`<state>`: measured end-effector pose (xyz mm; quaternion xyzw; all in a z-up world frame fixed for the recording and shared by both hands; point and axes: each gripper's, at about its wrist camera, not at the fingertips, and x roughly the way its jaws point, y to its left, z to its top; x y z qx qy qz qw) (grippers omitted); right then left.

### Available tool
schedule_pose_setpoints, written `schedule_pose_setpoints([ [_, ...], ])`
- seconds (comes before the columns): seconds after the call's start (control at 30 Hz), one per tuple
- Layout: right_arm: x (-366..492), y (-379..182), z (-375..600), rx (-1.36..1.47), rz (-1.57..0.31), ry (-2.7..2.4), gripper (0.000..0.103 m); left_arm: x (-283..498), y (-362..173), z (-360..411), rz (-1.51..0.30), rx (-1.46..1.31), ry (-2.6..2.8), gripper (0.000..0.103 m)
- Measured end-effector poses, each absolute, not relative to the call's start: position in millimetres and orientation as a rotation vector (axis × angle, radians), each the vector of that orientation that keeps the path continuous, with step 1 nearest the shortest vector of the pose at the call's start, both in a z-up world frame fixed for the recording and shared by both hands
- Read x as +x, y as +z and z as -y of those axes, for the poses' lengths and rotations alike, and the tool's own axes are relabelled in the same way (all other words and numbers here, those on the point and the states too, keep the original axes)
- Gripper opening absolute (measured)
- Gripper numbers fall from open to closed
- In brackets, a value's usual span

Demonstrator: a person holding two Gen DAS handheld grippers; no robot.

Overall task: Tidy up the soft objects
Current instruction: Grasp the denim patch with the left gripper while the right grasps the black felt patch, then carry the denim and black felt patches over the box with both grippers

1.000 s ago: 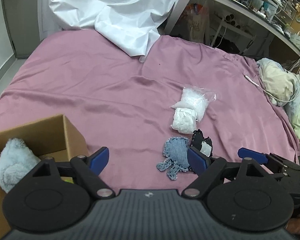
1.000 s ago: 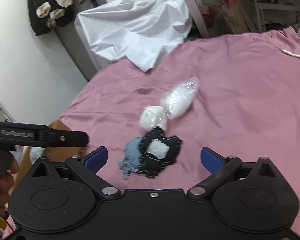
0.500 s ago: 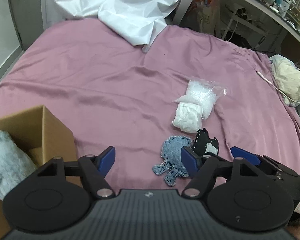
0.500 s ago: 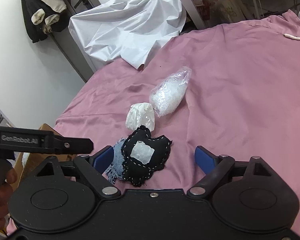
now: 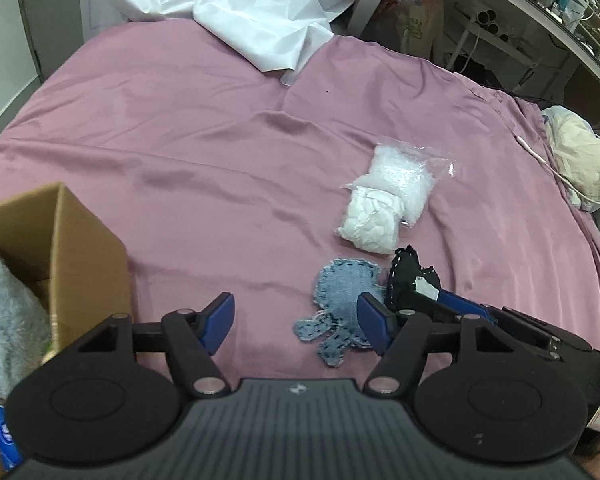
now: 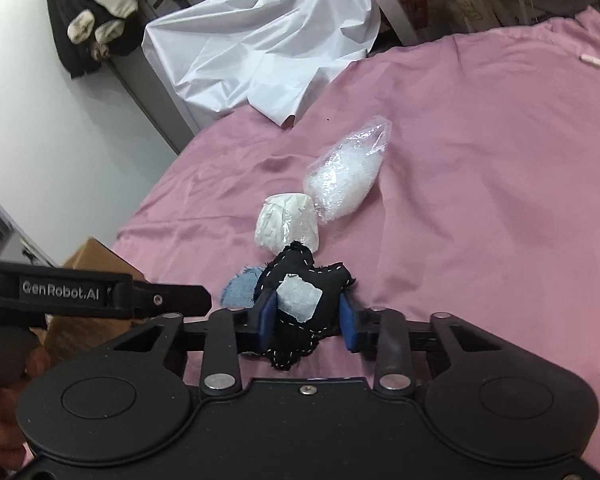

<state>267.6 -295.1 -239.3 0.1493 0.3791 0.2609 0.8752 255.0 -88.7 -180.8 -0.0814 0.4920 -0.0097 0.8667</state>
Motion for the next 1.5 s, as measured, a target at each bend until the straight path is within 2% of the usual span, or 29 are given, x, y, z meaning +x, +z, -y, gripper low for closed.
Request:
schedule_pose_setpoints([
  [0.43, 248.7, -235.6, 313.6, 0.280, -0.807, 0.457, 0.030, 272.6, -206.2, 118.8, -1.072, -0.155, -0.118, 0.066],
  [0.5, 246.0, -234.0, 314.1, 0.271, -0.809, 0.452, 0.030, 270.7, -209.3, 121.1, -1.060, -0.143, -0.118, 0.059],
  [0.57, 245.0, -230.7, 313.1, 0.266, -0.811, 0.444, 0.030, 269.4, -208.7, 121.6, -1.059, -0.131, -0.113, 0.044],
  [0.63, 243.4, -226.6, 312.8, 0.265, -0.810, 0.436, 0.030, 268.4, -206.5, 118.8, -1.068, -0.148, -0.119, 0.034],
  [0.77, 241.9, -214.7, 315.3, 0.280, -0.804, 0.425, 0.030, 264.2, -197.3, 116.2, -1.070, -0.146, -0.145, 0.026],
  [1.5, 220.6, -133.5, 343.8, 0.303, -0.745, 0.421, 0.030, 233.3, -103.5, 67.1, -0.956, -0.122, -0.051, 0.025],
])
